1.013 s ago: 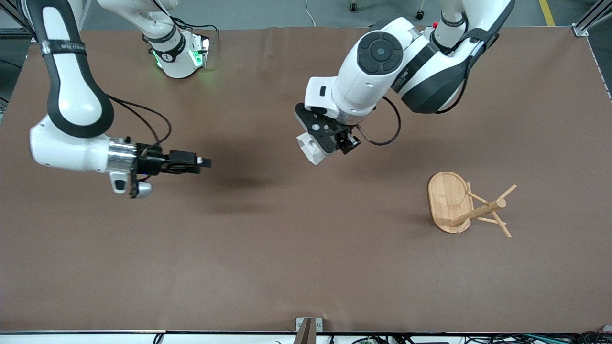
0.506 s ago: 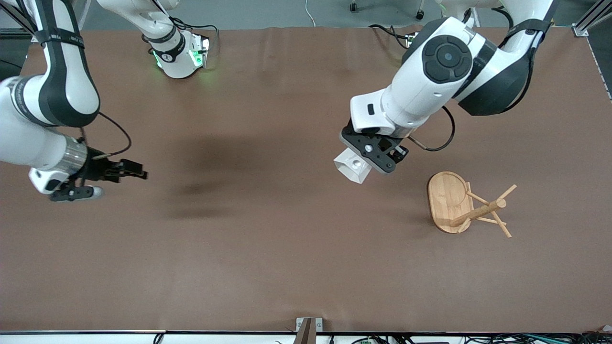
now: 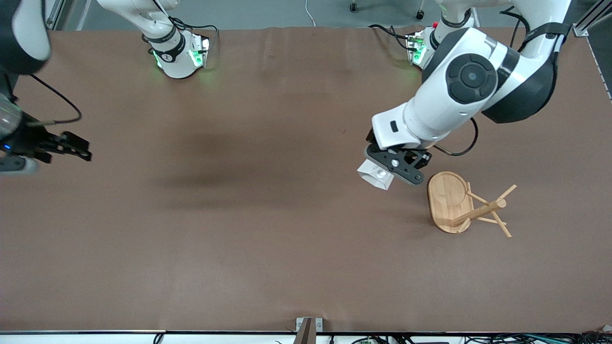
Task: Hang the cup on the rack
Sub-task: 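Carry the cup with the left gripper over the wooden rack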
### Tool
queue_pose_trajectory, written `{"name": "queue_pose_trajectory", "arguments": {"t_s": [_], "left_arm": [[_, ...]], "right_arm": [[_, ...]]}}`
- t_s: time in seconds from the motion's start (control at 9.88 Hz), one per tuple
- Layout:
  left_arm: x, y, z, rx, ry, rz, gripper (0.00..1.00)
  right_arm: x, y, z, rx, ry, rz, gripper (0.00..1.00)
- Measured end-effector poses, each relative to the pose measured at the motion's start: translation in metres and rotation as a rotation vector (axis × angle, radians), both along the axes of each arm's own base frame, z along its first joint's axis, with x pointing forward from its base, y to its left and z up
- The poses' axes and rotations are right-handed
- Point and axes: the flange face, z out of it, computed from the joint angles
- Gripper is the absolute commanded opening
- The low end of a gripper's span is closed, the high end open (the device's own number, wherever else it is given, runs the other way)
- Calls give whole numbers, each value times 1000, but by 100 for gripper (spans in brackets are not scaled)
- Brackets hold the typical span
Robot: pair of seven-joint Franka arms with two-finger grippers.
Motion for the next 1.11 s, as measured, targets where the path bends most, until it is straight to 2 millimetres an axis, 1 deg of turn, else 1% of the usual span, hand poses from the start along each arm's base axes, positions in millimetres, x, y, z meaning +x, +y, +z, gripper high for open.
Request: {"name": "queue_pose_trajectory", "arguments": {"t_s": [0.1,0.2,0.3,0.41,0.61,0.81,1.11], "left_arm": [[7,19,-10,-8,28,4,0],[14,39,-23,-9,48,-13,0],[18,55,-33,-4,61,-45,0],[20,67,-41,3,69,-76,0],[17,89,-51,5,93,-82,0],[9,112,-58,-1,126,-34,0],[4,147,-78,-22,183,44,0]], "right_arm": [[-5,-14,27,-12,-23,-17,100],[-9,-27,46,-15,-44,-38,100],[-13,-31,55,-14,-55,-91,100],[-17,-31,58,-10,-46,-149,100],[-18,-29,57,-8,-31,-190,100],[-18,-29,57,-8,-31,-195,100],[-18,-30,56,-8,-30,-198,100]]}}
